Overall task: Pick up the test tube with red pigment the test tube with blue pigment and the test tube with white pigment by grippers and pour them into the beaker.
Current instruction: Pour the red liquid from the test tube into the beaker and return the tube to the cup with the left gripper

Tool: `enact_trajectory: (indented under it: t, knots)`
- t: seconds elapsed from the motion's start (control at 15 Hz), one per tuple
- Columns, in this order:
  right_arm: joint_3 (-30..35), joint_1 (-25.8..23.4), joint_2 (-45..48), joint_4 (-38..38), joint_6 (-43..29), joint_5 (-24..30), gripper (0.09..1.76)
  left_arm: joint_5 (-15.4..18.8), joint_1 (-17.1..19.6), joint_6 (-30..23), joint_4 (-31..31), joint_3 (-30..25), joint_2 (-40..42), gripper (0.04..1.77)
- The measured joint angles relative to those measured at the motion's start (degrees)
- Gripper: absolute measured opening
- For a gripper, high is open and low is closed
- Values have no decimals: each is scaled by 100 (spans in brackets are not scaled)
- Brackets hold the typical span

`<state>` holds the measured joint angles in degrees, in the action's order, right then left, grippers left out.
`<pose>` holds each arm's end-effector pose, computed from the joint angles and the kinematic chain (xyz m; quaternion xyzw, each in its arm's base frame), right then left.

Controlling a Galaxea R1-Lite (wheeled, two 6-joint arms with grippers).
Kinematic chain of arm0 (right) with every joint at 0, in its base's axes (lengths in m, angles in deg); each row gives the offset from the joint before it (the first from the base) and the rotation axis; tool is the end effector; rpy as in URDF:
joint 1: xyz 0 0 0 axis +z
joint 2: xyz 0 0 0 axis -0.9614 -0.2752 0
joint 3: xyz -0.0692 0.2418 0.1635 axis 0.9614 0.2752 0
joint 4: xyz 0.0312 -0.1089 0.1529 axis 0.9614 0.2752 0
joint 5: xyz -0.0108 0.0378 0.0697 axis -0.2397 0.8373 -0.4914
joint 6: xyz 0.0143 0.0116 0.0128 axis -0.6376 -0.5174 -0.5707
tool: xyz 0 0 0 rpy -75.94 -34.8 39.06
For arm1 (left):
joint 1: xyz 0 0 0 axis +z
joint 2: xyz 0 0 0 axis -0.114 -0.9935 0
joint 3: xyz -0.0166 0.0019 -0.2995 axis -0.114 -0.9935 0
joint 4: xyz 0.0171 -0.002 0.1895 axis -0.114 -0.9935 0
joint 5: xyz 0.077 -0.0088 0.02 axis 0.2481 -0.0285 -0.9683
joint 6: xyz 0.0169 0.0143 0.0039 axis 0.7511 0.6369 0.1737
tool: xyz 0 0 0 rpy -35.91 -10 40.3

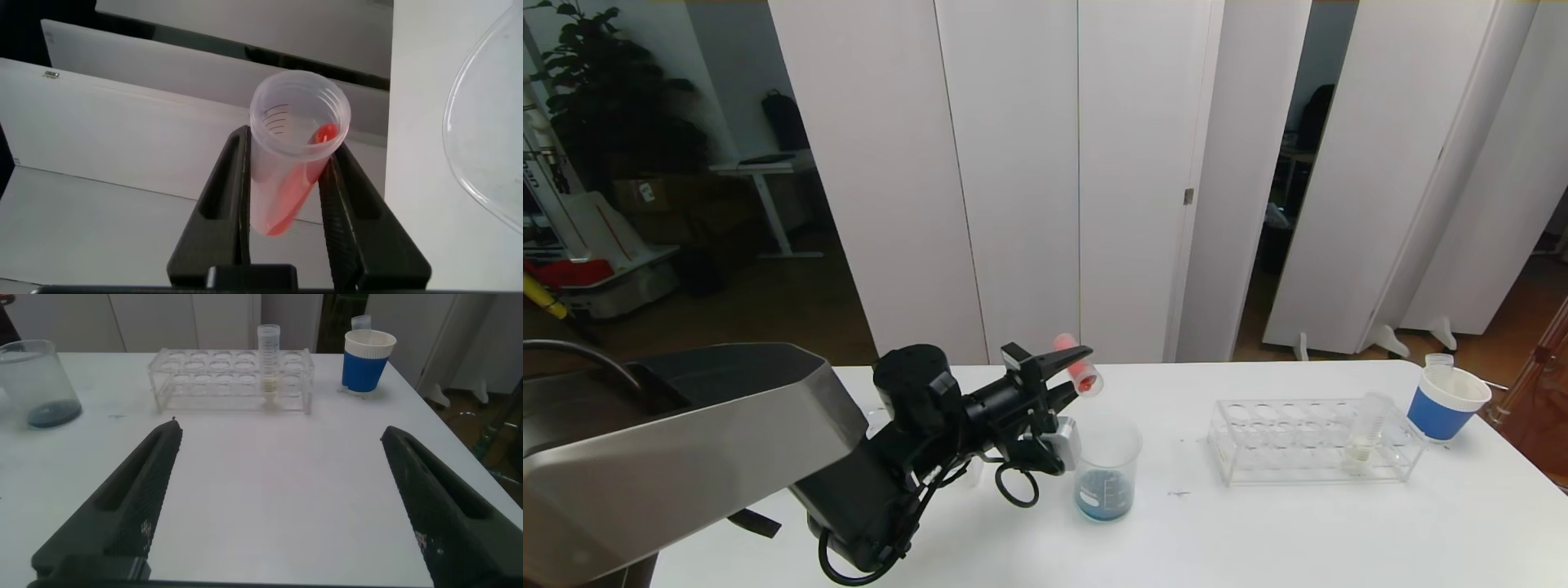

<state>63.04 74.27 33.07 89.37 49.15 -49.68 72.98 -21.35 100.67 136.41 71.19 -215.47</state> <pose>-0.0230 -0.0003 0.0758 0.0146 -0.0008 -0.0033 0.9999 0.3341 -0.1885 0.0818 0.5404 -0.3268 -0.3297 0.7018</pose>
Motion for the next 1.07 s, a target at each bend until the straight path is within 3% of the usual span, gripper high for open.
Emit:
enact_trajectory:
  t: [0.67,1.07]
  knots:
    - [0,-2,0,-2,2,0,175,99,13,523,2,71,-39,58]
    - [0,-2,0,-2,0,0,175,101,9,575,0,91,-63,58]
